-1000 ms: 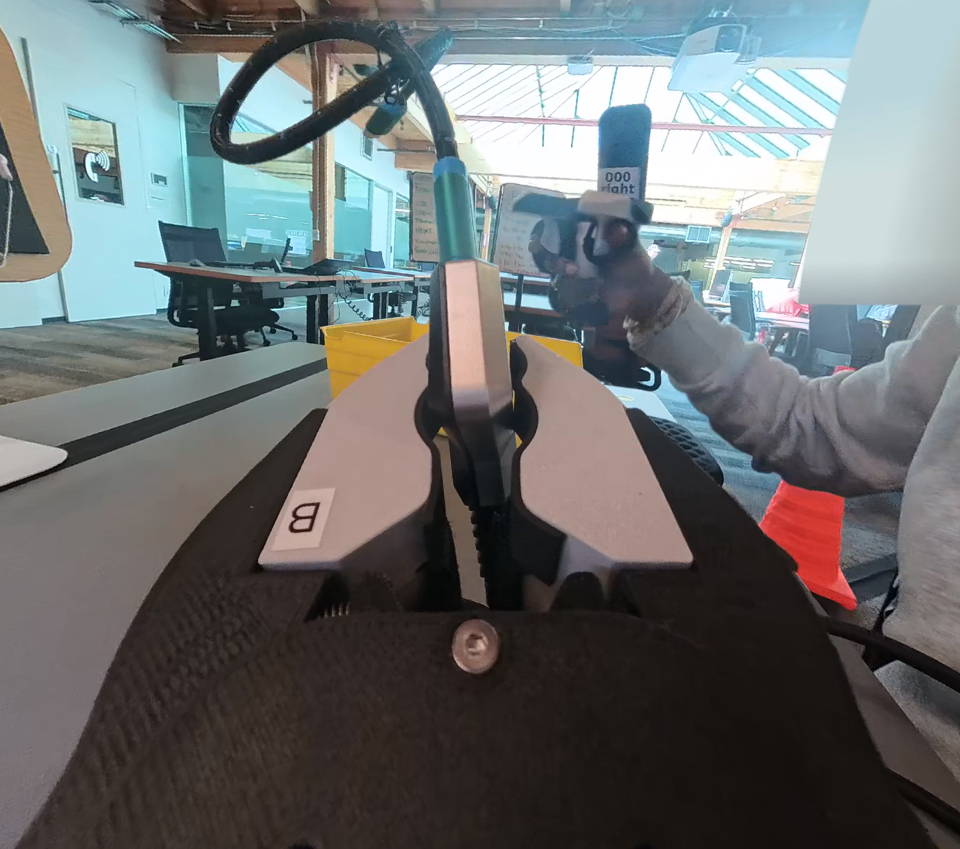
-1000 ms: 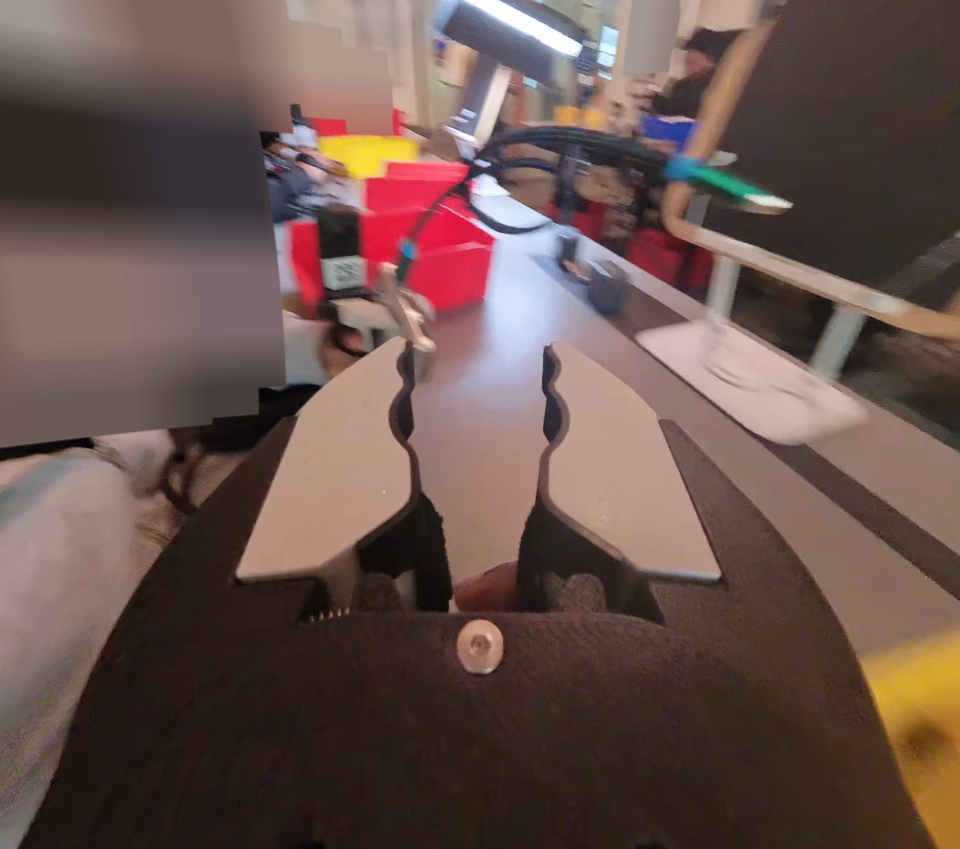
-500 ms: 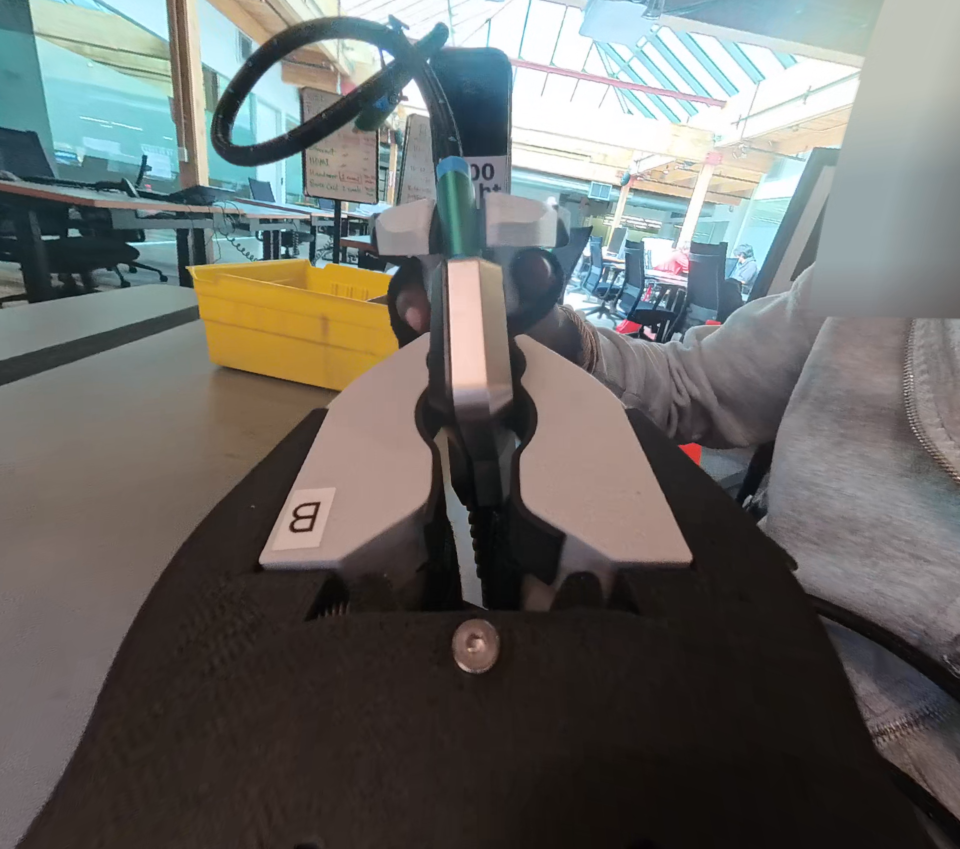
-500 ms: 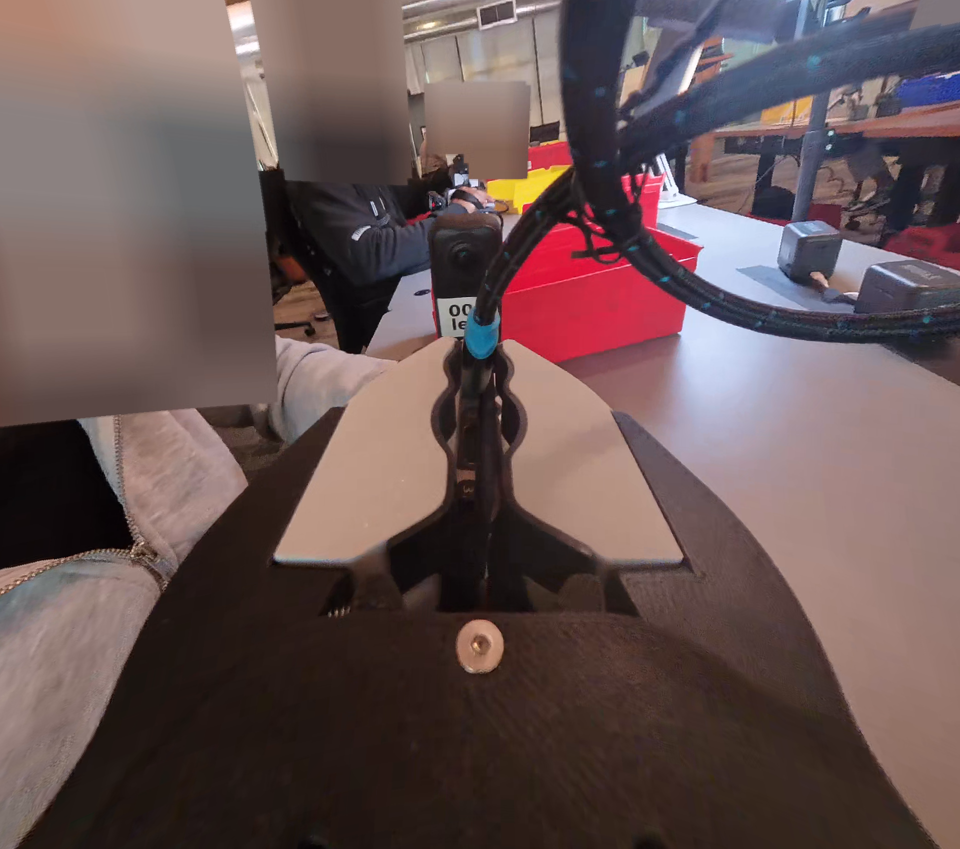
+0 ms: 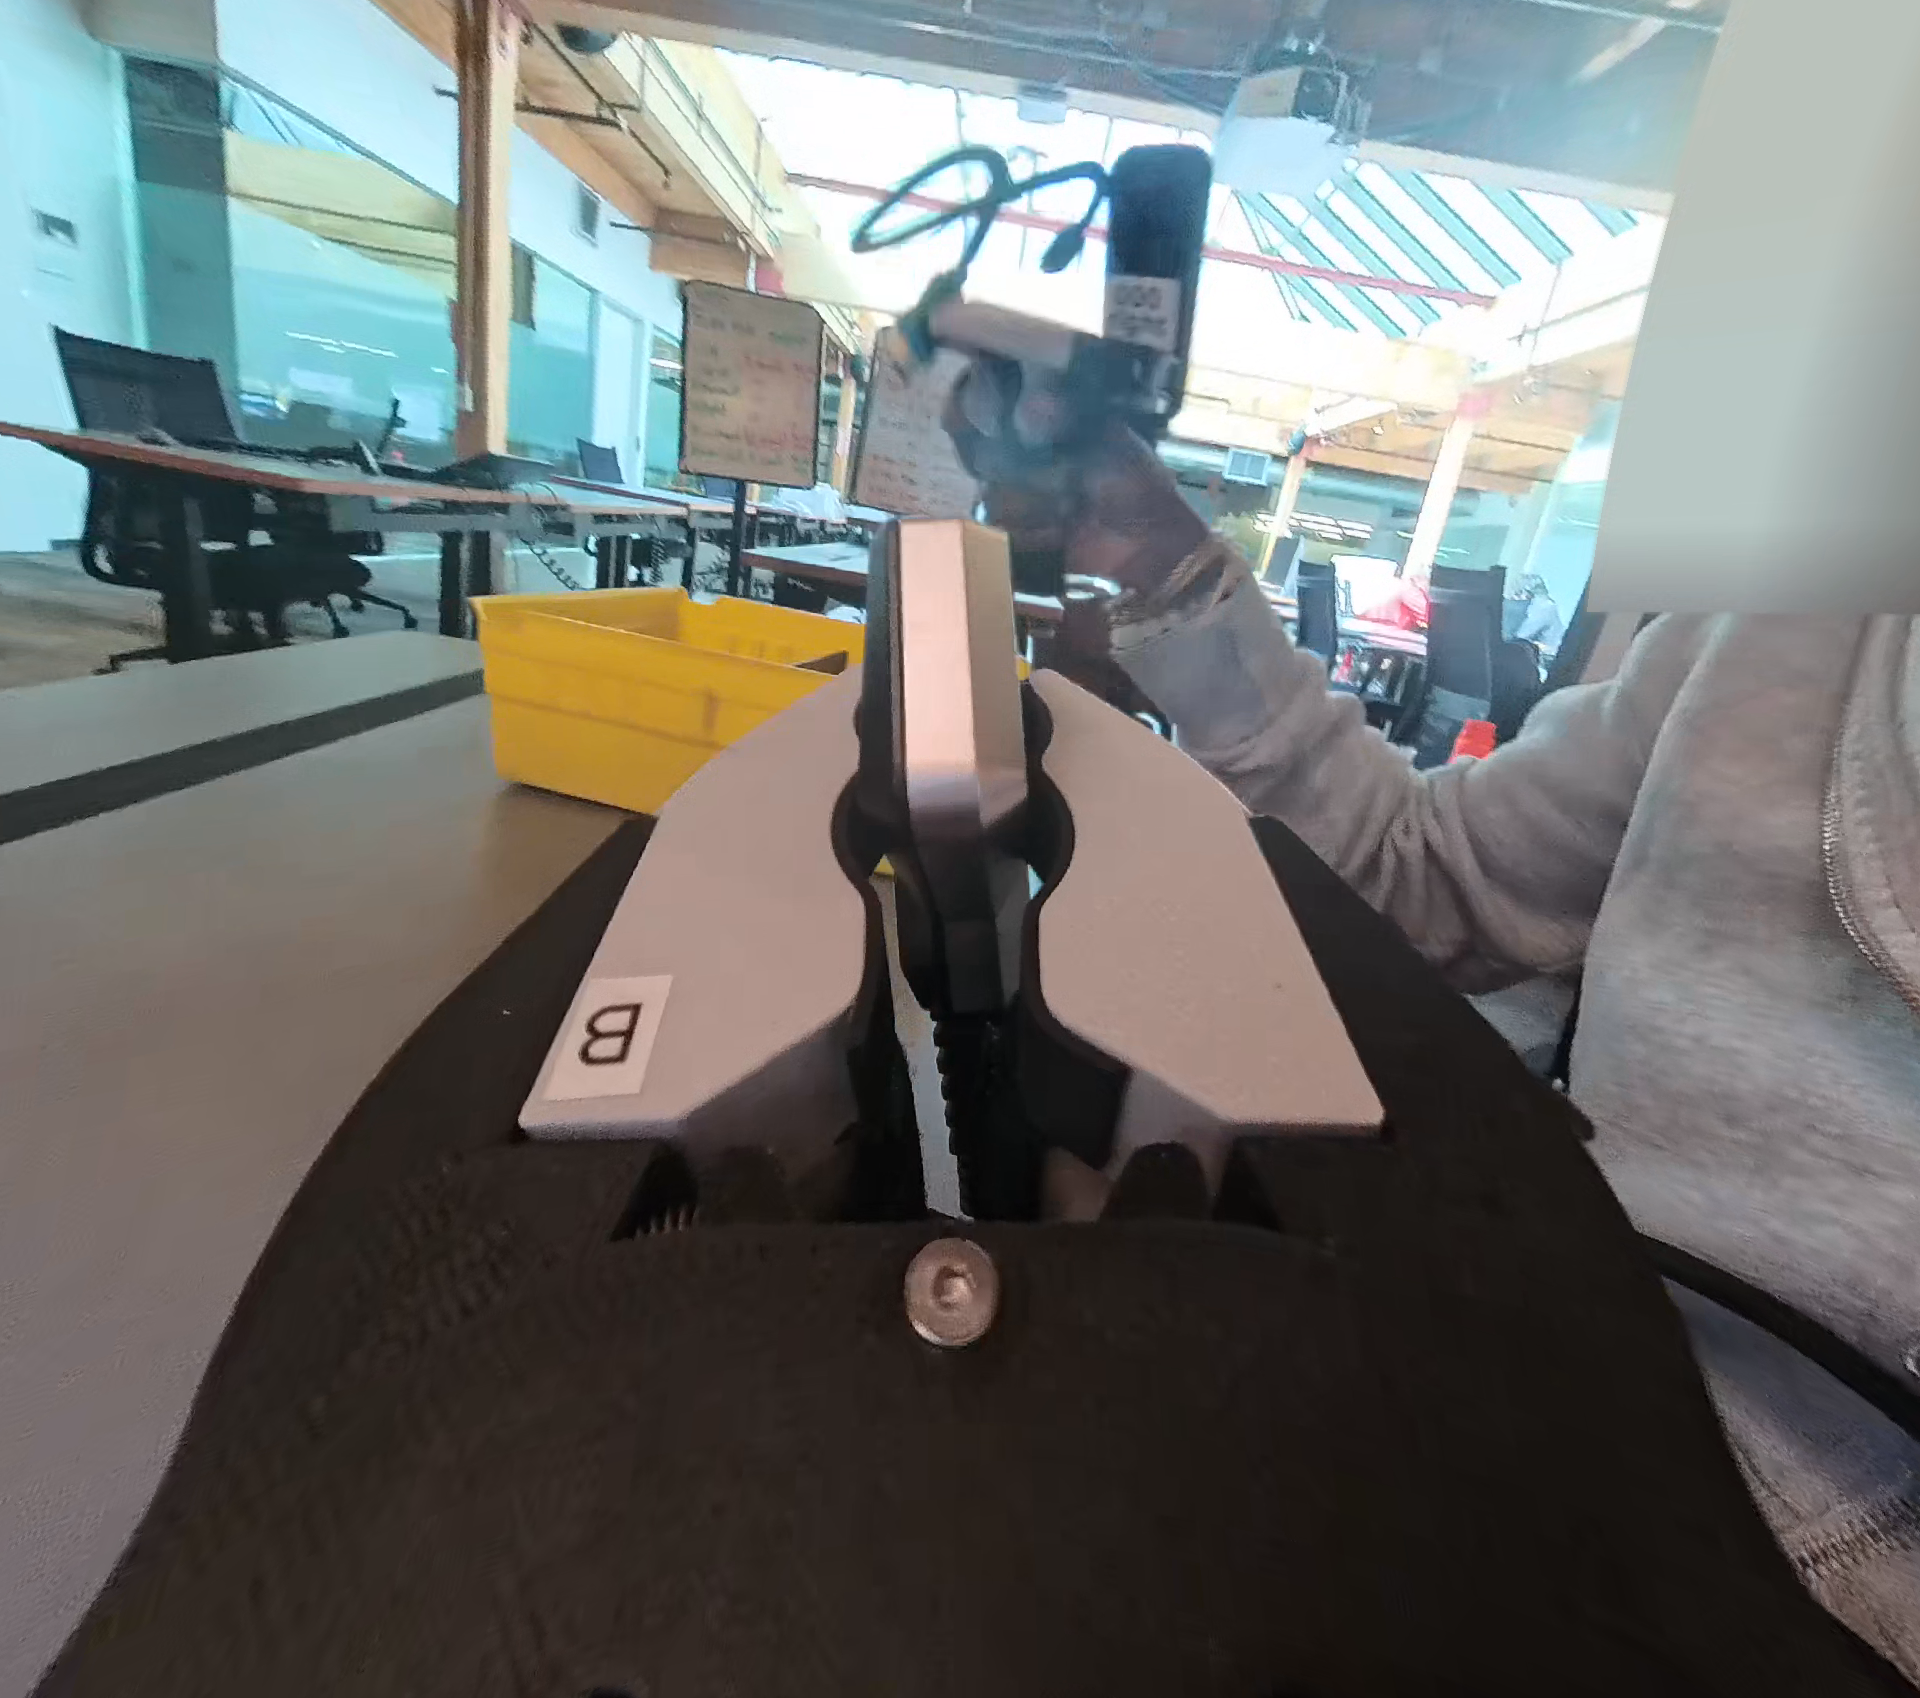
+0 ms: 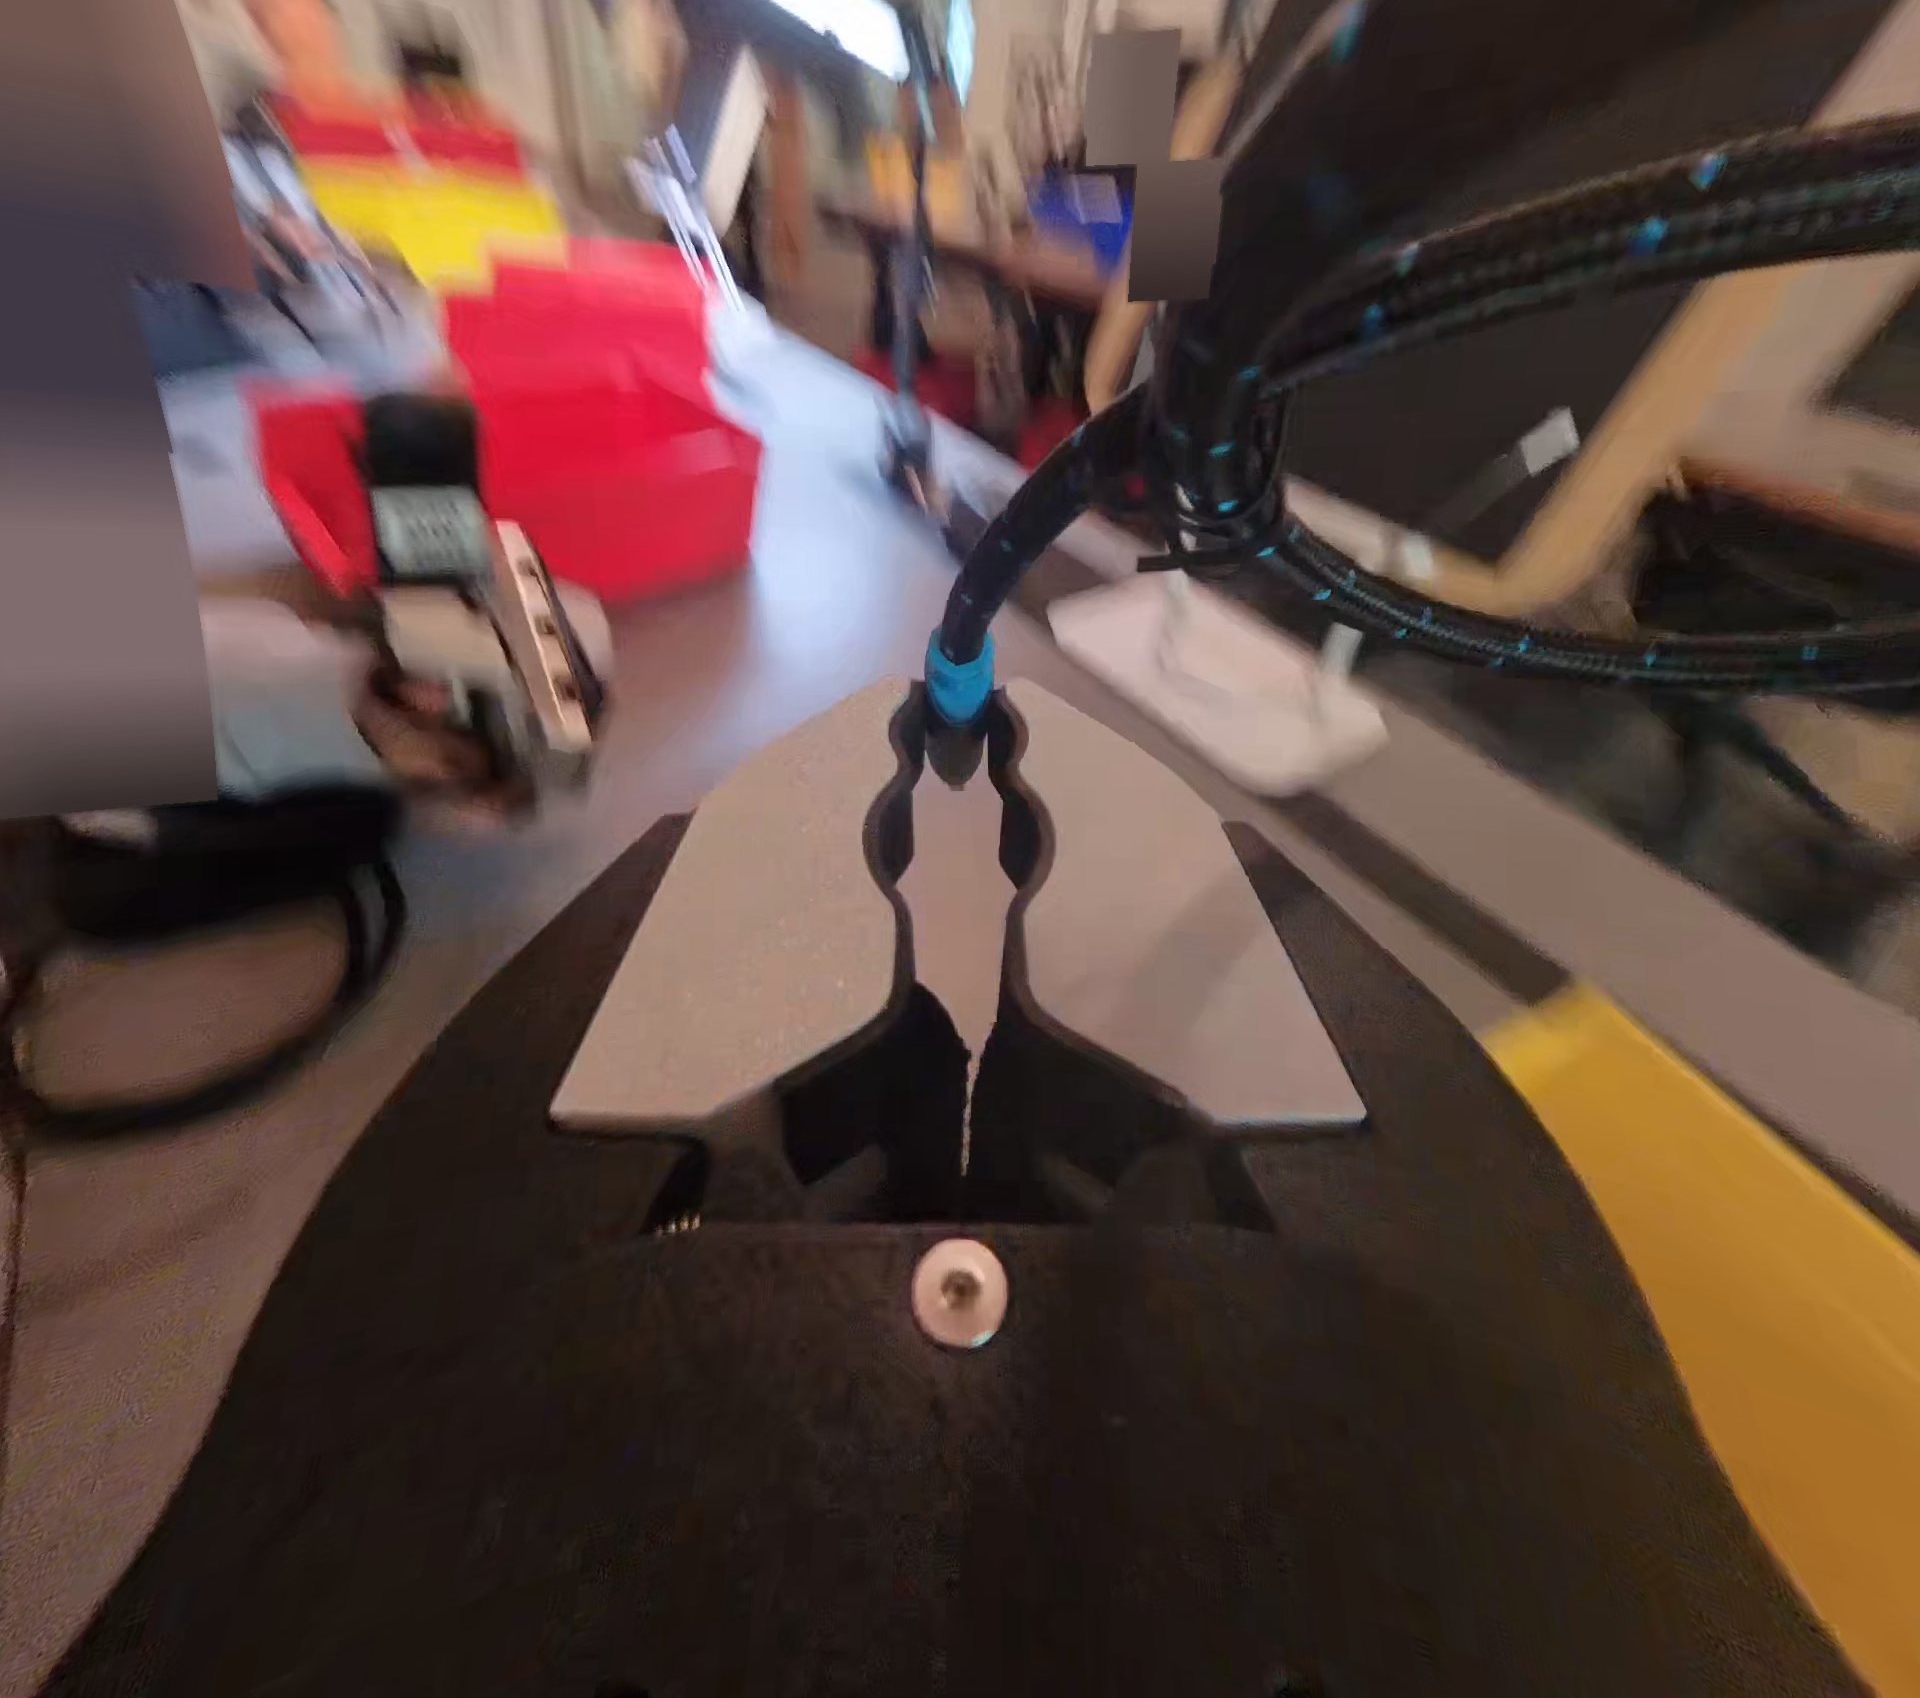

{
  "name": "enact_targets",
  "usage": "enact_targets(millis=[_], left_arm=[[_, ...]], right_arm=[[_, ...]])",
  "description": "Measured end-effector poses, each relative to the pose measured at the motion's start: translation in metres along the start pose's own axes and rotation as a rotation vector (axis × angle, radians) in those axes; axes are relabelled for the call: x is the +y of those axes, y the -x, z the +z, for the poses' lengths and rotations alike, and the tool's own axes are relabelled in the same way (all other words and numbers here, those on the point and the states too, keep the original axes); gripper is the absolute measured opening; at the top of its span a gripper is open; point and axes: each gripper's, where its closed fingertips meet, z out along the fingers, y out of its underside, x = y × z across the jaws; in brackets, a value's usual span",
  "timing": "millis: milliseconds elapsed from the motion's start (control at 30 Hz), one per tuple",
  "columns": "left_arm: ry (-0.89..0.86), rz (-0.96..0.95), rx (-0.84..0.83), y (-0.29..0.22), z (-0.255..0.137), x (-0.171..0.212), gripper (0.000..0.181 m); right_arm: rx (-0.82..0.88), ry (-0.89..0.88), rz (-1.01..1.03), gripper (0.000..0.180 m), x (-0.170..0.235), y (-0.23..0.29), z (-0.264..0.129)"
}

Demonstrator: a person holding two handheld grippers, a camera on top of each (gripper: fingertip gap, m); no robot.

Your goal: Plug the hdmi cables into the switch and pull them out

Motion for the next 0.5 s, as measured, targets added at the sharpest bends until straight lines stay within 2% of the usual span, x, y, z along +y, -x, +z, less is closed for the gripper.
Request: enact_targets(millis=[33, 133, 233, 300, 400, 500], left_arm=[[-0.014, 0.0, -0.01, 0.001, -0.002, -0.002, 0.022], [-0.04, 0.011, -0.008, 0.0, -0.004, -0.009, 0.021], [-0.032, 0.022, 0.001, -0.003, -0.002, -0.008, 0.021], [-0.015, 0.026, 0.011, -0.005, 0.0, -0.004, 0.022], [0.006, 0.041, 0.022, -0.008, 0.003, -0.001, 0.022], [0.012, 0.054, 0.025, -0.009, 0.003, 0.0, 0.021]], right_arm=[[0.053, 0.13, -0.022, 0.011, 0.014, -0.006, -0.012], [0.206, 0.438, -0.048, 0.012, 0.053, -0.023, -0.056], [0.154, 0.666, 0.093, 0.012, 0.089, -0.009, -0.097], [0.03, 0.699, 0.244, 0.012, 0.101, 0.01, -0.111], [-0.131, 0.653, 0.502, 0.012, 0.104, 0.031, -0.12], [-0.199, 0.743, 0.608, 0.013, 0.12, 0.039, -0.136]])
